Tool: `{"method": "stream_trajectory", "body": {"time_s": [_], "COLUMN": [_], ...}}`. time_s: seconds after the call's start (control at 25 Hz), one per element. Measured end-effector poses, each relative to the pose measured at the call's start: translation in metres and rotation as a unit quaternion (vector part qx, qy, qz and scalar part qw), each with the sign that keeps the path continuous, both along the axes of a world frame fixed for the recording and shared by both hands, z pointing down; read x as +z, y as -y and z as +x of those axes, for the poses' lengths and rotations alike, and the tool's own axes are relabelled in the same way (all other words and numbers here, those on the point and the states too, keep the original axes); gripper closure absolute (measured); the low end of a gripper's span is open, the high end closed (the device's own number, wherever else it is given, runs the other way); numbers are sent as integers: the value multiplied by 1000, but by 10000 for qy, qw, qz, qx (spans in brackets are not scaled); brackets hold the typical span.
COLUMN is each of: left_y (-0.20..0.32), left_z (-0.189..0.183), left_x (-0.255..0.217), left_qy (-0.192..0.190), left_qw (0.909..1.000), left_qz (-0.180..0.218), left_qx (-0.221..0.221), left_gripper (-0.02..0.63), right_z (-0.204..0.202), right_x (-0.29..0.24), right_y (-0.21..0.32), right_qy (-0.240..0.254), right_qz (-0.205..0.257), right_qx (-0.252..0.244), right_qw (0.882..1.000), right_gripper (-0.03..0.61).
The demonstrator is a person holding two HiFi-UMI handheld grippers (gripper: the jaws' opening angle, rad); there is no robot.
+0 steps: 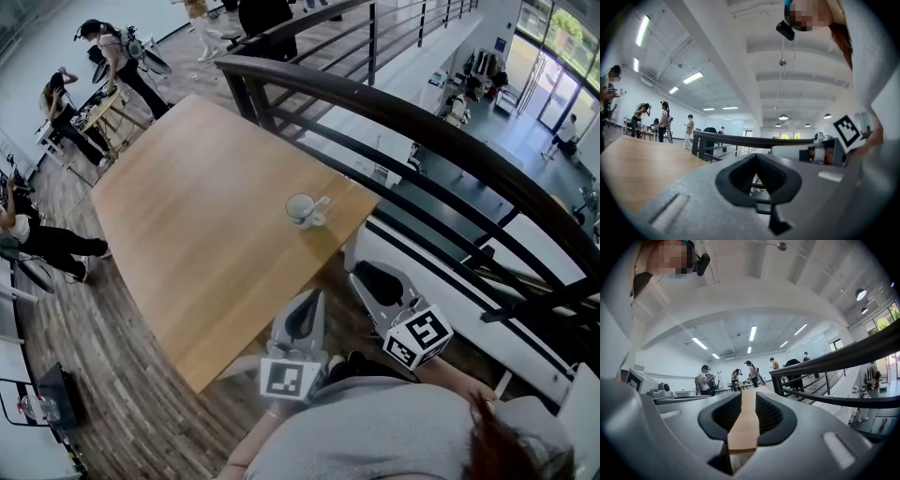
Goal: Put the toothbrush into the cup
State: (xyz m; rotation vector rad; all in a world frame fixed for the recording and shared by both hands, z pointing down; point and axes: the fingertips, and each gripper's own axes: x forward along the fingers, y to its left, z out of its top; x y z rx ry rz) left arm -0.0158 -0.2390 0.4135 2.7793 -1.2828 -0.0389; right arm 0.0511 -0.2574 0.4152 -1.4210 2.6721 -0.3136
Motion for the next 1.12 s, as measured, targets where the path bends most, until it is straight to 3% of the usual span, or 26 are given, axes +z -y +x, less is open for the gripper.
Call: {"method": "stream_trajectory", "body": {"time_s": [0.12,0.48,0.76,1.12], "left_y": [2,5,-1,-29], "left_z": [4,11,14,12], "left_x": [-2,-4,5,3], "left_qy": [22,-1,-43,-56], "left_qw": [10000,9997,9990,9990], "left_qz": [43,116,116,259], "left_qx": [19,-200,-427,-352], "left_gripper": [609,609,609,609], "right_z": [-1,-13,-6,-15], "right_x": [-1,-4,-8,-13], "right_y": [-6,-15,-19,-48], "right_qy": [57,-7,64,-53], "right_qz": [90,192,278,553], "right_qx": [12,-459,-567,-618], "right_qw": [9999,9988,9980,9965], "right_gripper": [583,584,584,584]}}
